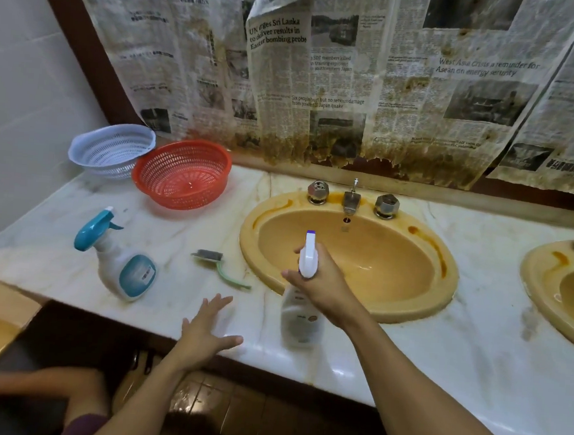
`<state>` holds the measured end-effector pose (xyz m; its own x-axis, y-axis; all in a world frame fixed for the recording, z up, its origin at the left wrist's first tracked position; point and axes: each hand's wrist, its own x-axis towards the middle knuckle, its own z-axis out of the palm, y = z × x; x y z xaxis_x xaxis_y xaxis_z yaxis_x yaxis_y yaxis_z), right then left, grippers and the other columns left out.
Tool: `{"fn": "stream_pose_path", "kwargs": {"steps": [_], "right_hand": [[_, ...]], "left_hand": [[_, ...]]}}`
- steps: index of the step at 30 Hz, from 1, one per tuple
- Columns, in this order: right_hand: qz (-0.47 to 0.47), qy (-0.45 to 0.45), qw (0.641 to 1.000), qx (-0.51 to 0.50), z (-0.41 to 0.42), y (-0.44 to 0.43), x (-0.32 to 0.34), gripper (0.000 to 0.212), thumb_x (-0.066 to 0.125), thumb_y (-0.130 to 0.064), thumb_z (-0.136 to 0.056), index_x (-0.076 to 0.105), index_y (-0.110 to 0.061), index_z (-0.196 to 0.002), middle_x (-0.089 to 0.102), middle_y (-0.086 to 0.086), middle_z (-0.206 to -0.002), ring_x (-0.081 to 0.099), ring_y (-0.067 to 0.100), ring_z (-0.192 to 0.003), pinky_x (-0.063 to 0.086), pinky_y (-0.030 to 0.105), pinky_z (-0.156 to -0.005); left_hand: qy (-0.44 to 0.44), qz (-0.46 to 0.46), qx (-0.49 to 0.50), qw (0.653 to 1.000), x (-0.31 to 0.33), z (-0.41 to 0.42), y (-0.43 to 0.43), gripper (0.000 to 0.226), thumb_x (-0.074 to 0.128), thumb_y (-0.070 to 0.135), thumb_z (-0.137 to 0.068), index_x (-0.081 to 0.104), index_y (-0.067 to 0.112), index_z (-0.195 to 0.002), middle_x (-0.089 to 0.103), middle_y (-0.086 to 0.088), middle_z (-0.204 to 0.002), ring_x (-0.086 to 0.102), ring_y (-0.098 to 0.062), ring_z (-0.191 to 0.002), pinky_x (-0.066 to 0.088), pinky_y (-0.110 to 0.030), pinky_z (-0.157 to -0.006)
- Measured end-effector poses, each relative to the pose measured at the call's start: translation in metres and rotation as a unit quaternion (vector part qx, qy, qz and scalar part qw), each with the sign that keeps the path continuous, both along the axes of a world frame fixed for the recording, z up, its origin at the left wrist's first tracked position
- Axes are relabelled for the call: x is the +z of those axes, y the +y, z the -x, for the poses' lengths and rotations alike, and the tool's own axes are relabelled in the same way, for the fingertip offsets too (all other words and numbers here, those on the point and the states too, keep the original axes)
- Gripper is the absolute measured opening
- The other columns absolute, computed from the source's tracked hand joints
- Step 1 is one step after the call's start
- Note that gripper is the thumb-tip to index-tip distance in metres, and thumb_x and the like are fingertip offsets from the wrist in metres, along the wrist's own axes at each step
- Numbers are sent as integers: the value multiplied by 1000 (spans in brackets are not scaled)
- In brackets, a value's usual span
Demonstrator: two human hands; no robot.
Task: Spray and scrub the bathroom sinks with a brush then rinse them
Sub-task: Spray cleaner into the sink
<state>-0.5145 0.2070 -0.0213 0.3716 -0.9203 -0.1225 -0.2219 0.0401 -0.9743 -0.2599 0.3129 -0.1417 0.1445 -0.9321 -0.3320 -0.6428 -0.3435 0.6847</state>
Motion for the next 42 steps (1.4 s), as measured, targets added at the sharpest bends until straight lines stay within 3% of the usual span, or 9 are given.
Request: {"fn": "stream_pose_path", "kwargs": {"steps": [3,9,12,18,23,29,34,38,42], "right_hand": [[0,-45,999,31,-32,13,-5,52,88,-29,-78,57,-30,-119,54,-10,-99,53,7,-83,47,20,-70],[-22,-102,989,105,-81,28,-1,59,93,-16,-72,62,-26,-121,60,-5,-105,57,6,-93,53,24,-76],[-7,-86,987,138,-87,28,-2,61,90,-10,-75,63,-29,-126,66,-19,-110,61,1,-105,52,22,-82],[23,-39,985,168,-88,20,-12,74,84,-6,-79,55,-47,-133,66,-23,-120,60,-1,-113,50,19,-91],[68,64,983,161,-83,0,-39,69,85,-23,-82,55,-38,-142,68,-9,-122,59,-5,-113,42,6,-90],[122,229,957,126,-98,-29,-65,52,76,-25,-91,59,-29,-139,64,-4,-116,60,12,-103,50,32,-96],[161,388,886,194,-124,-36,-83,44,63,-29,-98,54,-27,-142,55,3,-131,52,24,-124,47,39,-97],[188,434,862,181,-121,-23,-95,30,51,-13,-96,65,-19,-122,58,5,-116,59,29,-106,53,41,-84],[133,404,895,134,-101,-14,-97,23,54,-11,-88,70,-19,-103,65,0,-99,63,23,-86,56,38,-72]], "left_hand": [[100,53,60,992,15,11,15,92,89,59,-71,36,61,-146,27,37,-153,32,-3,-144,31,-41,-119],[150,104,105,978,39,33,20,67,89,39,-78,56,54,-135,62,34,-129,59,3,-120,48,-17,-96],[136,148,140,970,44,30,20,46,82,23,-87,64,51,-120,68,34,-115,63,8,-112,43,-6,-84],[143,162,175,961,47,16,18,37,81,30,-88,66,48,-116,69,33,-111,63,11,-107,45,-15,-85],[153,171,226,947,45,-21,20,43,82,21,-86,65,44,-119,69,34,-111,61,13,-108,46,-20,-91],[142,171,277,935,43,-47,18,49,83,20,-85,64,45,-122,70,29,-113,61,11,-109,46,-17,-91],[138,124,297,937,31,-36,25,63,81,22,-88,54,31,-144,66,15,-131,61,-9,-124,51,-29,-98],[82,60,293,951,22,-14,44,96,82,18,-88,24,24,-163,41,7,-161,39,-20,-148,36,-43,-117],[19,73,293,953,11,4,60,77,81,19,-88,41,21,-154,45,2,-155,47,-22,-142,46,-45,-113]]}}
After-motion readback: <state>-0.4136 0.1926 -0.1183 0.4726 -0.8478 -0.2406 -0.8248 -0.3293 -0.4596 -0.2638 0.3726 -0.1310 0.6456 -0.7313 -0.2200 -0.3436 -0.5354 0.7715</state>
